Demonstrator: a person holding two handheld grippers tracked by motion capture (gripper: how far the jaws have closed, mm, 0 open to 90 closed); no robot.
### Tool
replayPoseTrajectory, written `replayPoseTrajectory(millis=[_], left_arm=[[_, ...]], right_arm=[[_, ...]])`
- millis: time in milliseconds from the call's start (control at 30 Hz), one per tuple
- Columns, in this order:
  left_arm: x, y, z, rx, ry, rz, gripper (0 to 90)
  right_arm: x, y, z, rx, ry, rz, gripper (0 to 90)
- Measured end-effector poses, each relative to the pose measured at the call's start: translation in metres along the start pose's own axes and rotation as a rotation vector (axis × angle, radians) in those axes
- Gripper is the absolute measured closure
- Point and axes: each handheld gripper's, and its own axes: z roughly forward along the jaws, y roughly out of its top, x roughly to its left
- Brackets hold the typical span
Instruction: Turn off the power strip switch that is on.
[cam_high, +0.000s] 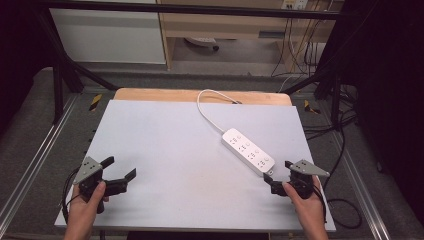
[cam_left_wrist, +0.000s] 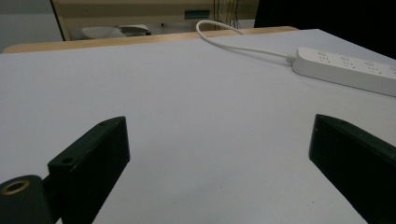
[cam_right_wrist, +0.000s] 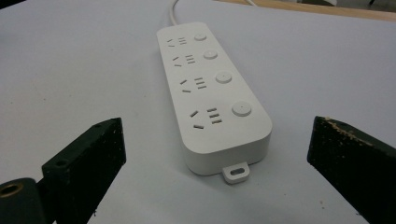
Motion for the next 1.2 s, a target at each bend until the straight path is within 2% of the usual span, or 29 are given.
replayPoseTrajectory(millis=[100, 233, 367, 433, 467, 567, 733, 867, 1033, 1100, 1200], left_arm=[[-0.003, 0.000, 0.001, 0.003, -0.002, 0.007, 5.1], [-0.004, 0.000, 0.001, 0.007, -0.008, 0.009, 5.1], [-0.004, 0.000, 0.003, 0.019, -0.014, 0.008, 5.1], [-0.005, 0.000, 0.004, 0.024, -0.016, 0.007, 5.2], [-0.005, 0.000, 0.004, 0.029, -0.019, 0.012, 5.3], [-0.006, 0.000, 0.003, 0.032, -0.026, 0.008, 5.3], [-0.008, 0.001, 0.002, 0.032, -0.038, 0.010, 5.3], [-0.009, 0.000, 0.002, 0.033, -0.043, 0.009, 5.2], [-0.009, 0.000, 0.003, 0.031, -0.044, -0.001, 5.3], [-0.009, 0.000, 0.003, 0.032, -0.044, -0.006, 5.3], [-0.008, -0.001, 0.002, 0.036, -0.039, -0.006, 5.3]], right_arm=[[0.002, 0.001, -0.001, -0.007, 0.005, 0.003, 4.5], [0.004, 0.003, 0.000, 0.024, 0.016, 0.001, 4.2], [0.005, 0.004, 0.001, 0.031, 0.021, 0.015, 3.6], [0.007, 0.007, 0.000, 0.020, 0.001, 0.031, 3.9], [0.008, 0.009, -0.001, 0.013, 0.008, 0.038, 3.7], [0.011, 0.013, -0.004, 0.012, -0.011, 0.038, 5.0], [0.013, 0.019, -0.008, -0.020, 0.007, 0.040, 5.7], [0.013, 0.023, -0.008, -0.030, -0.009, 0.033, 5.7], [0.015, 0.028, -0.013, -0.040, 0.007, 0.026, 5.1], [0.016, 0.032, -0.013, -0.039, 0.008, 0.008, 5.3], [0.019, 0.046, -0.014, -0.049, 0.027, -0.004, 5.5]])
